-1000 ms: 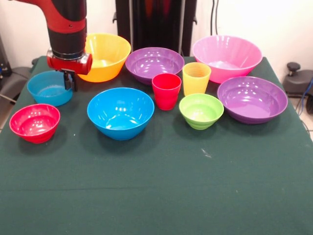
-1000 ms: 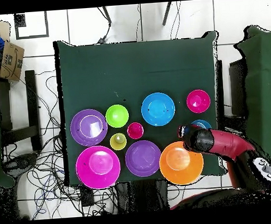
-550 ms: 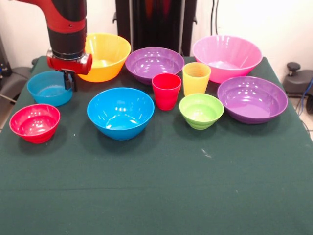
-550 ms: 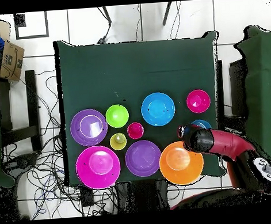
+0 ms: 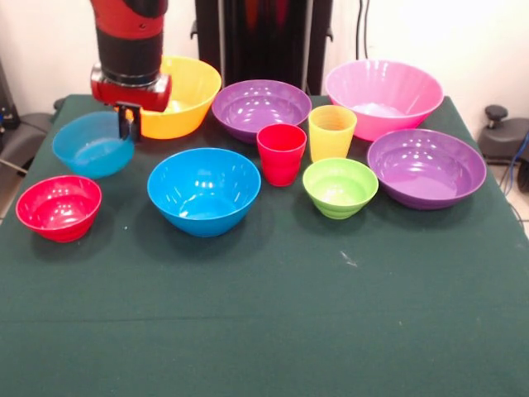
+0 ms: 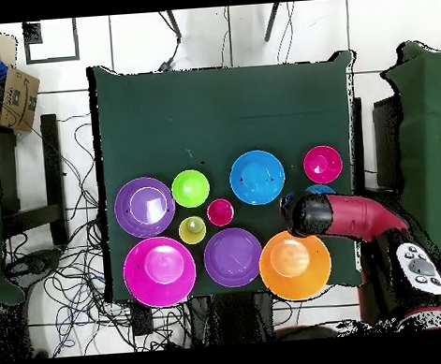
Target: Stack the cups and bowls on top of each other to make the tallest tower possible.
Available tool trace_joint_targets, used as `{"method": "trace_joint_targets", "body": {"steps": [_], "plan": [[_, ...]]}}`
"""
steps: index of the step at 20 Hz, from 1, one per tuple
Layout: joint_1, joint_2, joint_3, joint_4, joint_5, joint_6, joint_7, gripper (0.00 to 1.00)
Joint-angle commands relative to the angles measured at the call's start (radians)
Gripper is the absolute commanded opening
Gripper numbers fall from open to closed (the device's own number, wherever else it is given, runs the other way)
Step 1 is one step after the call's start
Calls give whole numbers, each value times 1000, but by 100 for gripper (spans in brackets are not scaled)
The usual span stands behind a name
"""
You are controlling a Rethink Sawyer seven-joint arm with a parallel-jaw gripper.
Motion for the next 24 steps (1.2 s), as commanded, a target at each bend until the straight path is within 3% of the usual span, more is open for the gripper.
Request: {"method": "trace_joint_targets", "body": {"steps": [1,6,13,17,24], "plan": [[94,-93,41,-131,41,258,-5,0],[102,-117,65,-184,66,371,-18,0],[138,-113,83,-229,101,438,26,0],[187,-88,92,-239,159,411,125,0],[299,-50,32,-237,234,336,289,0]]}}
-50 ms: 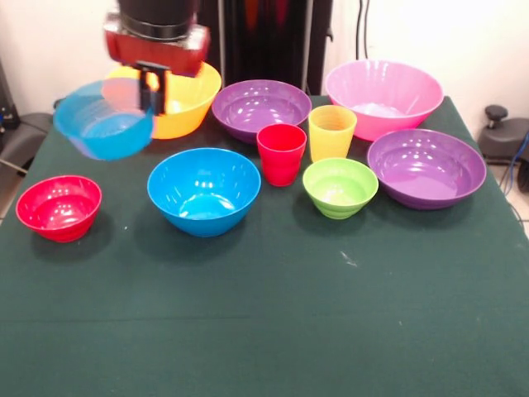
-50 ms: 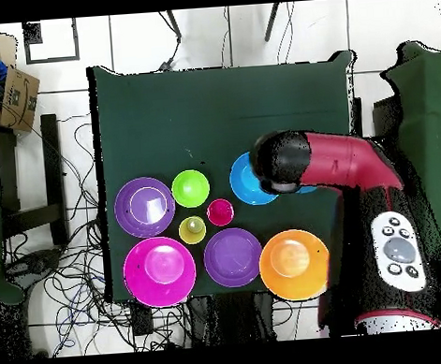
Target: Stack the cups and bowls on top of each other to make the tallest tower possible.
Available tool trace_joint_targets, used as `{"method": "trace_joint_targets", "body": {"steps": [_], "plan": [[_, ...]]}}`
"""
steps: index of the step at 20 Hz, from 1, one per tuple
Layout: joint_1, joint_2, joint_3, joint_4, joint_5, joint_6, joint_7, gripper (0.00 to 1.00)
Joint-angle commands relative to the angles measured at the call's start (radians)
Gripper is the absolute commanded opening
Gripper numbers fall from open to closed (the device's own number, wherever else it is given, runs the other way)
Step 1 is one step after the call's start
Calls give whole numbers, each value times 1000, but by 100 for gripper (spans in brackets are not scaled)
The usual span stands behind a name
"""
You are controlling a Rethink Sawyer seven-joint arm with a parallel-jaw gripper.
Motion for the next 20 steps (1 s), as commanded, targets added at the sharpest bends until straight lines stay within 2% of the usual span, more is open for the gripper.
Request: {"method": "trace_joint_targets", "body": {"steps": [1,4,7,10,13,20], "plan": [[114,72,22,-38,59,-13,276,0],[149,96,12,-60,72,-11,294,0],[184,84,14,-60,68,23,267,0],[176,98,51,-46,46,-11,183,0],[169,134,80,-57,43,-40,148,0],[238,242,64,-225,26,2,195,0]]}}
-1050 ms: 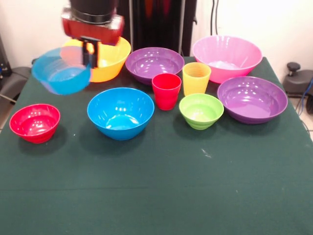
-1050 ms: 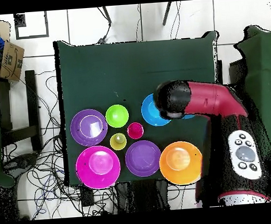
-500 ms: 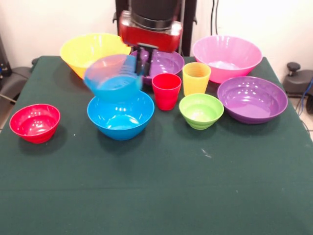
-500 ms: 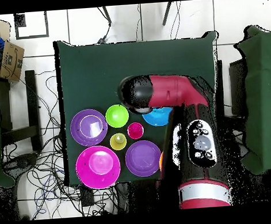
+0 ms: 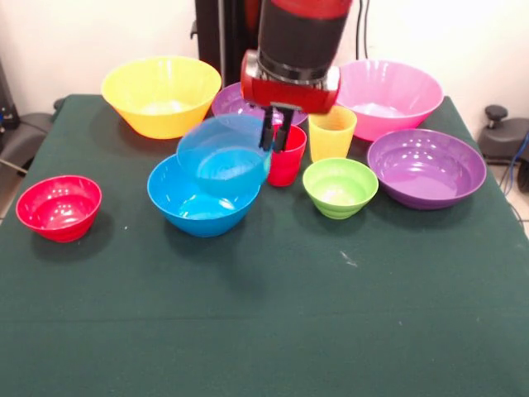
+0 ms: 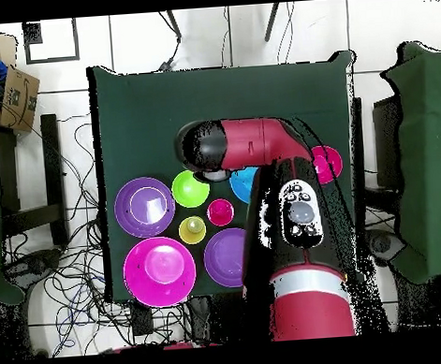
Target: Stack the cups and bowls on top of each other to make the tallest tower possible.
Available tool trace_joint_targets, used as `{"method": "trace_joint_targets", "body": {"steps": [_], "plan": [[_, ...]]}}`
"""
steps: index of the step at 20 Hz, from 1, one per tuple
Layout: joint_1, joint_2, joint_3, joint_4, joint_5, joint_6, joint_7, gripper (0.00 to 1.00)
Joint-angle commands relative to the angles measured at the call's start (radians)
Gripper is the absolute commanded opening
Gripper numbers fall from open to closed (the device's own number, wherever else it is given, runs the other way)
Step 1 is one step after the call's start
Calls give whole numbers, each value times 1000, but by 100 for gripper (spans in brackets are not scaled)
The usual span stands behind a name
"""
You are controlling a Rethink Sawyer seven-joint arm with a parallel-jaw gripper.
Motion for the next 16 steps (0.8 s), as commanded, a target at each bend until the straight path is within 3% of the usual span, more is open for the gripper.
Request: {"method": "trace_joint_targets", "body": {"steps": [1,9,16], "plan": [[55,156,67,-171,-25,7,65,0],[60,259,62,-312,-19,39,38,0],[95,250,47,-341,-2,108,45,0]]}}
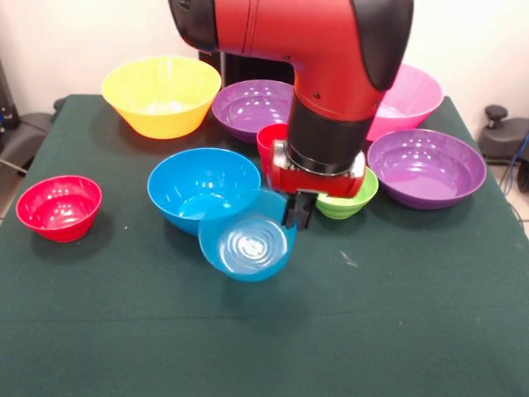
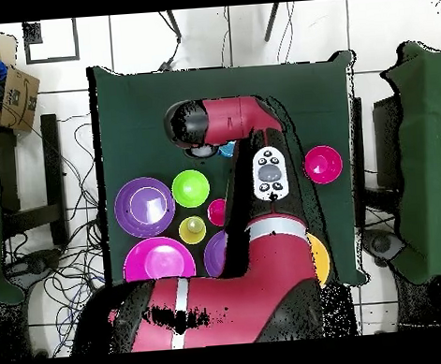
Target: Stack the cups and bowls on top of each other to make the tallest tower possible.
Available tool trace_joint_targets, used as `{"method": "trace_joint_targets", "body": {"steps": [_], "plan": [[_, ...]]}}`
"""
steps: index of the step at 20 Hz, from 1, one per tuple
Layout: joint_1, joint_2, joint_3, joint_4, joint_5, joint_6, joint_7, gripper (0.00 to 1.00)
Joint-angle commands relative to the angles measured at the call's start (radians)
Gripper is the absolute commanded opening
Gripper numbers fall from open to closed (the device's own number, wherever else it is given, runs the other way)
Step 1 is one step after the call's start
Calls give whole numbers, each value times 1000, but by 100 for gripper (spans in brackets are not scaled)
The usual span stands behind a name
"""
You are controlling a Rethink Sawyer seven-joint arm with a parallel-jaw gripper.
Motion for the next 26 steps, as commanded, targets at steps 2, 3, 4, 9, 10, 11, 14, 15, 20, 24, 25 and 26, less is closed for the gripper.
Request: {"method": "trace_joint_targets", "body": {"steps": [2,3,4,9,10,11,14,15,20,24,25,26], "plan": [[52,53,28,-98,-14,94,61,0],[56,60,20,-94,-15,82,72,0],[60,67,11,-89,-16,71,83,0],[53,95,29,-62,27,33,107,0],[53,96,32,-61,36,37,106,0],[52,97,33,-61,39,39,105,0],[49,95,30,-50,44,30,98,0],[50,96,29,-49,45,27,96,0],[44,88,23,-7,63,-3,110,0],[43,101,19,-9,65,-19,114,0],[45,110,19,-15,66,-21,117,0],[45,112,21,-12,69,-22,119,0]]}}
